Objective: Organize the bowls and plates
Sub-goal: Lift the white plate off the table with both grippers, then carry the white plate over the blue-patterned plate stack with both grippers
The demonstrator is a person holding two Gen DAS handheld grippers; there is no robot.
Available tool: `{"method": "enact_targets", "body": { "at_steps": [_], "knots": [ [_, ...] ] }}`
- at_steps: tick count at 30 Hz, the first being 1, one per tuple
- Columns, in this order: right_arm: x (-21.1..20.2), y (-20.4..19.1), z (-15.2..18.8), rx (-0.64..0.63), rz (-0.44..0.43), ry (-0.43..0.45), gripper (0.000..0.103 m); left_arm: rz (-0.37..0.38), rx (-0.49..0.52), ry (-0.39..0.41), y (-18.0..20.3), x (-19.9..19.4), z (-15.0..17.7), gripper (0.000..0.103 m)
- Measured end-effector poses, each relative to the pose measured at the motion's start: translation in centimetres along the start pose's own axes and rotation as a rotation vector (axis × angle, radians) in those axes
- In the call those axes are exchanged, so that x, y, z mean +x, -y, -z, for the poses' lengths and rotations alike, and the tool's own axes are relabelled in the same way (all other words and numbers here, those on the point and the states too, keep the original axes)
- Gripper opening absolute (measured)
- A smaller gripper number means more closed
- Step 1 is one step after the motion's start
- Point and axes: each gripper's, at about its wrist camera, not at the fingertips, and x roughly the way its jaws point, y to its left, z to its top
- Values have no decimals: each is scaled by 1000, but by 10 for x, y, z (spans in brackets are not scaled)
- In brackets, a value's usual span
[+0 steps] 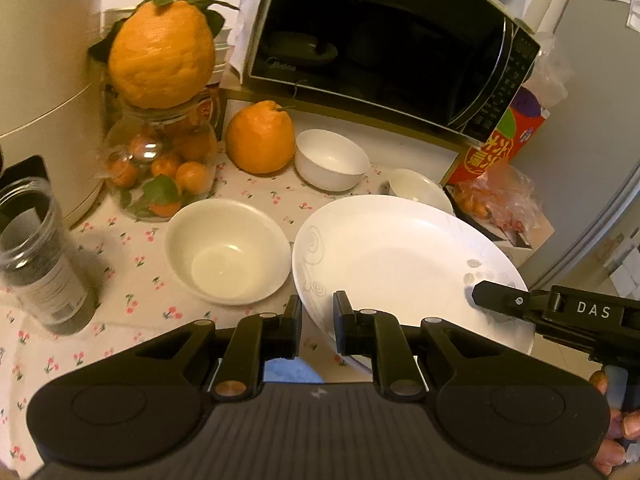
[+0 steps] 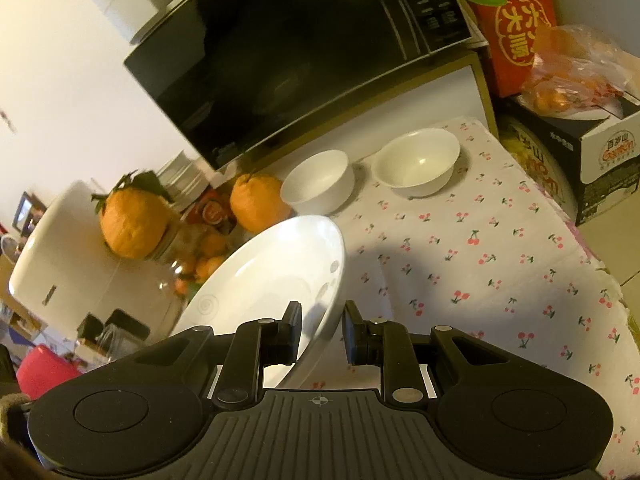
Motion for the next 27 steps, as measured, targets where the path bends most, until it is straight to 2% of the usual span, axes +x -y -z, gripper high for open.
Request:
{"method": "enact_targets", "body": {
  "at_steps": [12, 27],
  "knots": [
    [-3, -20, 24, -45, -3, -26, 22, 30, -38, -44, -26, -16, 32, 14],
    [16, -52, 63, -112, -16, -124, 21, -22, -45, -76, -61, -37, 53, 14]
  ]
}}
